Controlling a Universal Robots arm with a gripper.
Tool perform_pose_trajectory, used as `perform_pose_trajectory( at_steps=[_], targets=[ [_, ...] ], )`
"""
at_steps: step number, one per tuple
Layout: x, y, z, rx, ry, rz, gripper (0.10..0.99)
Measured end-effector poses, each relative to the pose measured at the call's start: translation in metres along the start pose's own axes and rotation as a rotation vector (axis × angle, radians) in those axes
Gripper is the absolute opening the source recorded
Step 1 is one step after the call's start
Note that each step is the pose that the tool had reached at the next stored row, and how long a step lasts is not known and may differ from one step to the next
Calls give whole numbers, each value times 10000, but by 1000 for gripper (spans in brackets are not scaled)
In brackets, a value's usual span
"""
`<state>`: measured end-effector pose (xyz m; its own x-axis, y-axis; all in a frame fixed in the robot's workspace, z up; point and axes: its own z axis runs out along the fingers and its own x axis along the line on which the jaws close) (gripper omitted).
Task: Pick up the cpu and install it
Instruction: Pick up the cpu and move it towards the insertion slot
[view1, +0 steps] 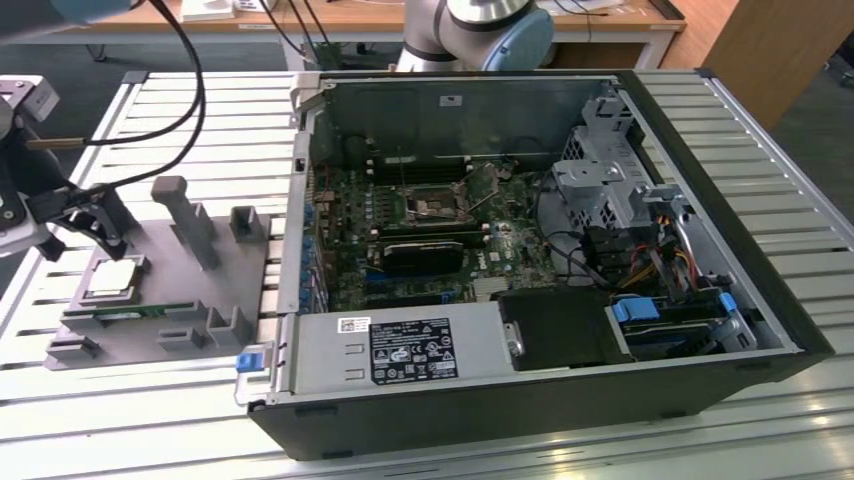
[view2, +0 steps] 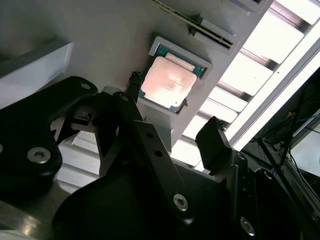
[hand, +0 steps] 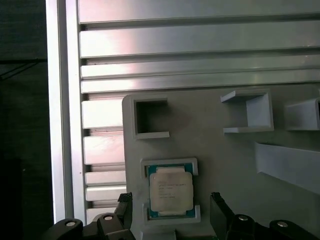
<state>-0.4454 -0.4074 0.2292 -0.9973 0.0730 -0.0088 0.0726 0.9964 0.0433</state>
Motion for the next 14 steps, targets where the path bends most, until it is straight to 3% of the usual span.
perform_pose_trajectory(
  at_steps=[14],
  targets=[
    [1,-3,65,1,0,0,718]
  ],
)
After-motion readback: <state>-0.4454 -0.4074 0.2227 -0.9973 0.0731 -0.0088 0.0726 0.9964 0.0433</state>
